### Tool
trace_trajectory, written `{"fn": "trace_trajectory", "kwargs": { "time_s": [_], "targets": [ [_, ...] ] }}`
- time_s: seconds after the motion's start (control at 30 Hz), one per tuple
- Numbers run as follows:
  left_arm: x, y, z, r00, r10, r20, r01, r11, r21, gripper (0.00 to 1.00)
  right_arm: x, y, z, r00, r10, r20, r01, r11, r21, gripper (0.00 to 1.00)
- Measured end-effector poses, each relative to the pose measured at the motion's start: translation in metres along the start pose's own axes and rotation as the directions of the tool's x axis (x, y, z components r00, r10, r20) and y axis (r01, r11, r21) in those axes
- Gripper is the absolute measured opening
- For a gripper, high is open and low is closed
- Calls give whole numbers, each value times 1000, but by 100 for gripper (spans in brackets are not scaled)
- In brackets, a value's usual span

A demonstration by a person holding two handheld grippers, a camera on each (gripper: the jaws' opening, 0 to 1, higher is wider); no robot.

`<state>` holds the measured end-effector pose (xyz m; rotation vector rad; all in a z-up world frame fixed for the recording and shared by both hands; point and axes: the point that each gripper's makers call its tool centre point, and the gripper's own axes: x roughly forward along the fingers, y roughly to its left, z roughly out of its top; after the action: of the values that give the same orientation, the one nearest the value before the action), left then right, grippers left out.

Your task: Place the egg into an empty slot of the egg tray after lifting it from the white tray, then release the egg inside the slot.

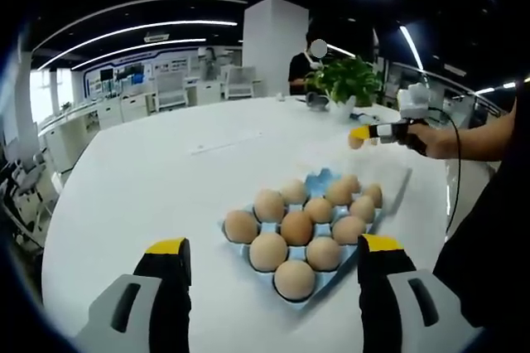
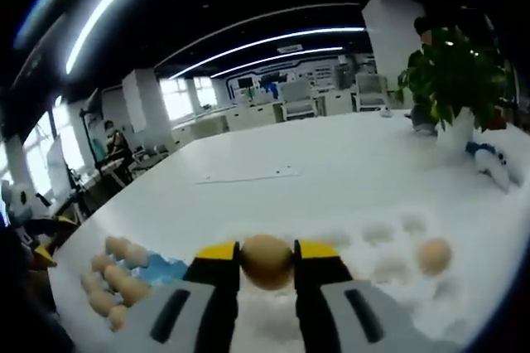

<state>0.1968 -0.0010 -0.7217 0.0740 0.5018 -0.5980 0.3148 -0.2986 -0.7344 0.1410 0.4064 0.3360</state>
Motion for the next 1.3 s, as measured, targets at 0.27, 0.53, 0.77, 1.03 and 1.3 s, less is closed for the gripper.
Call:
{"fn": "trace_trajectory", "kwargs": {
  "time_s": [0.27, 0.53, 0.77, 1.03, 1.3],
  "targets": [
    [-1, 1, -2, 1000, 6, -3, -6, 1000, -4, 82, 12, 29, -6, 998, 64, -23, -64, 998, -8, 25],
    [-1, 2, -3, 1000, 7, -2, -7, 1000, -5, 83, 22, 60, -9, 990, 136, -36, -137, 991, -11, 25],
    [-3, 5, -4, 1000, 16, -3, -16, 1000, -7, 83, 28, 82, -16, 982, 181, -57, -183, 983, -27, 25],
    [-3, 4, -6, 1000, 13, -9, -13, 1000, -3, 82, 32, 100, -22, 971, 225, -84, -229, 973, -38, 25],
    [-2, 3, -5, 1000, 10, -5, -10, 1000, -5, 82, 39, 121, -31, 955, 272, -119, -279, 959, -49, 25]
  ]
}}
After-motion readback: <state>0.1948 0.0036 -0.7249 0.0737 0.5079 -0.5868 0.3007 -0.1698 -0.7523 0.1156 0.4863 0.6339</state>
